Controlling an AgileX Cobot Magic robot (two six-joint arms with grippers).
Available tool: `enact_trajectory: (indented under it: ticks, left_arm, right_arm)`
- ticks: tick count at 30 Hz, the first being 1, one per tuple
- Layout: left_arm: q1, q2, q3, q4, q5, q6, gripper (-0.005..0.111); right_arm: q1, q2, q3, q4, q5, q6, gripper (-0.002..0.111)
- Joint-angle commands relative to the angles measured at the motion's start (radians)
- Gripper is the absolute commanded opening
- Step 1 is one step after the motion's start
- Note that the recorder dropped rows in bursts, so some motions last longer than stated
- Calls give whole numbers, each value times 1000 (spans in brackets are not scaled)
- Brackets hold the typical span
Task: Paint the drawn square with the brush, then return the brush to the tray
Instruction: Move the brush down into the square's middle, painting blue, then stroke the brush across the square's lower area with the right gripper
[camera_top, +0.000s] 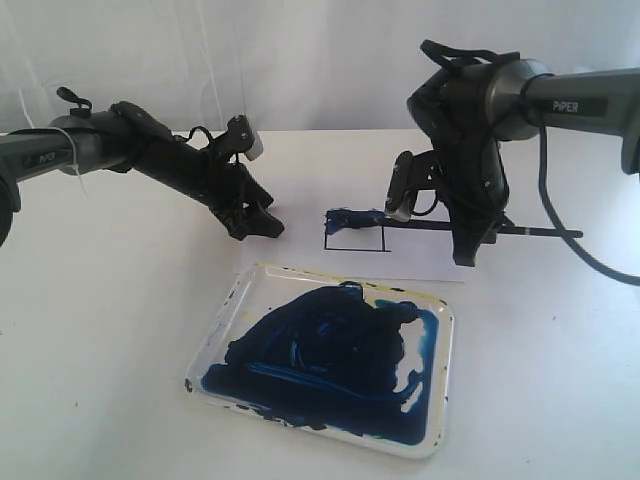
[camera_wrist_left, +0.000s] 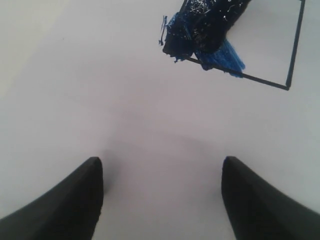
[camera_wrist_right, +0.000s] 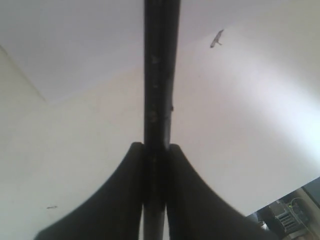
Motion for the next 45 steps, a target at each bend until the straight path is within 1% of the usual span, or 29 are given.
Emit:
enact_trajectory:
  ticks: [1, 6, 8, 13, 18, 21, 34, 38, 45]
  left_arm:
    - [-3, 3, -1, 3, 18, -5, 70]
    - [-3, 3, -1, 3, 18, -5, 70]
    - [-3, 3, -1, 3, 18, -5, 70]
    - [-3, 3, -1, 3, 18, -5, 70]
    - [-3, 3, -1, 3, 18, -5, 70]
    - [-3, 3, -1, 26, 20, -5, 70]
    - [-3, 3, -1, 40, 20, -5, 70]
    - [-3, 3, -1, 40, 20, -5, 70]
    - [-3, 3, -1, 39, 16, -5, 70]
  right_arm:
    - [-2, -2, -6, -9, 16, -80, 0]
    - [-2, -2, -6, -4, 5, -175, 0]
    - [-2, -2, -6, -19, 3, -183, 0]
    - [-2, -2, -6, -78, -63, -73, 0]
    - [-2, 1, -6, -86, -96, -66, 0]
    - [-2, 0, -6, -101, -135, -21, 0]
    - [-2, 37, -6, -99, -106, -32, 0]
    - [-2, 33, -6, -86, -67, -130, 0]
    - [-2, 11, -6, -84, -63, -135, 0]
